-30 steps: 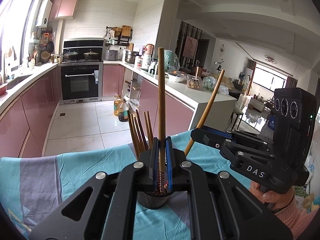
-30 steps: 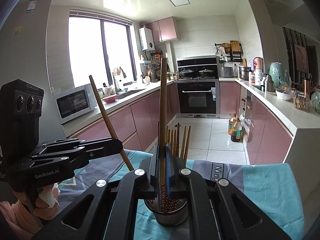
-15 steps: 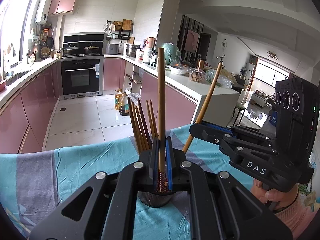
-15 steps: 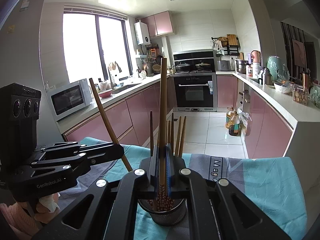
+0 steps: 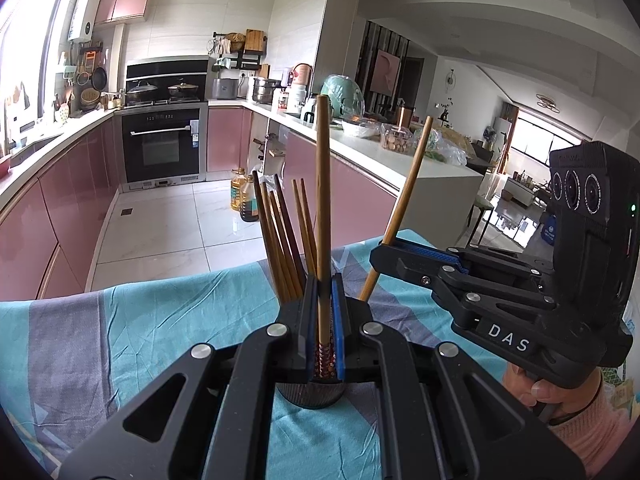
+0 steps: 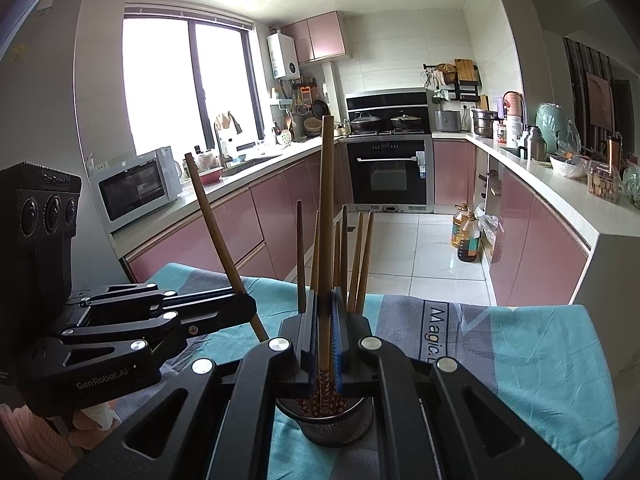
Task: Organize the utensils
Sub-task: 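Lower the right tool's chopstick into the mesh cup while the left tool inserts its own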
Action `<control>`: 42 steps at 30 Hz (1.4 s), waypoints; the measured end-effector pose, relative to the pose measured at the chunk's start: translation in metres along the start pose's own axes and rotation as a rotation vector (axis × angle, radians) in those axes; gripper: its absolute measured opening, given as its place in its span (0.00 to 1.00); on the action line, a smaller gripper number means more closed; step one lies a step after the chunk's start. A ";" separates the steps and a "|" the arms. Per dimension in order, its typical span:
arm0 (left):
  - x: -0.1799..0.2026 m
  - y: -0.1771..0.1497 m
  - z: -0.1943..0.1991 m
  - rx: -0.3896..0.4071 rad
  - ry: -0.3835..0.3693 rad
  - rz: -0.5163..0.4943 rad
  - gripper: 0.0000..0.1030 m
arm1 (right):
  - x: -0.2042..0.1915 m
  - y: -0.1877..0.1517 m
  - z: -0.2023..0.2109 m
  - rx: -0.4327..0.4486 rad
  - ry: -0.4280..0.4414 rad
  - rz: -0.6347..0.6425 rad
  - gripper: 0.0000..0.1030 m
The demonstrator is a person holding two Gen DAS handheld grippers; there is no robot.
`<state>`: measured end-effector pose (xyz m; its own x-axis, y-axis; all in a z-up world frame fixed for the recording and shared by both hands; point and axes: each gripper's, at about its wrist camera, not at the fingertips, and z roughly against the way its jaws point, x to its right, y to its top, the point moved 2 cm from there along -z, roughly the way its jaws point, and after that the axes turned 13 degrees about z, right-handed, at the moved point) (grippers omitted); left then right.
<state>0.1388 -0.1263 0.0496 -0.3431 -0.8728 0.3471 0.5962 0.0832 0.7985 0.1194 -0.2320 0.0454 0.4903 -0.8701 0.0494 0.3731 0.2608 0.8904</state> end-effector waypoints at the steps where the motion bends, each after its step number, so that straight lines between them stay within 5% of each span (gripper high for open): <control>1: 0.000 0.000 -0.001 -0.002 0.001 0.001 0.07 | 0.000 0.000 -0.001 -0.003 0.000 0.000 0.05; 42: -0.010 -0.013 -0.033 -0.070 0.031 0.007 0.07 | -0.005 -0.014 -0.033 -0.089 0.029 0.002 0.06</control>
<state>0.1589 -0.1351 0.0198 -0.3167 -0.8870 0.3360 0.6480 0.0564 0.7596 0.1373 -0.2175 0.0179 0.5129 -0.8576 0.0367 0.4398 0.2992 0.8468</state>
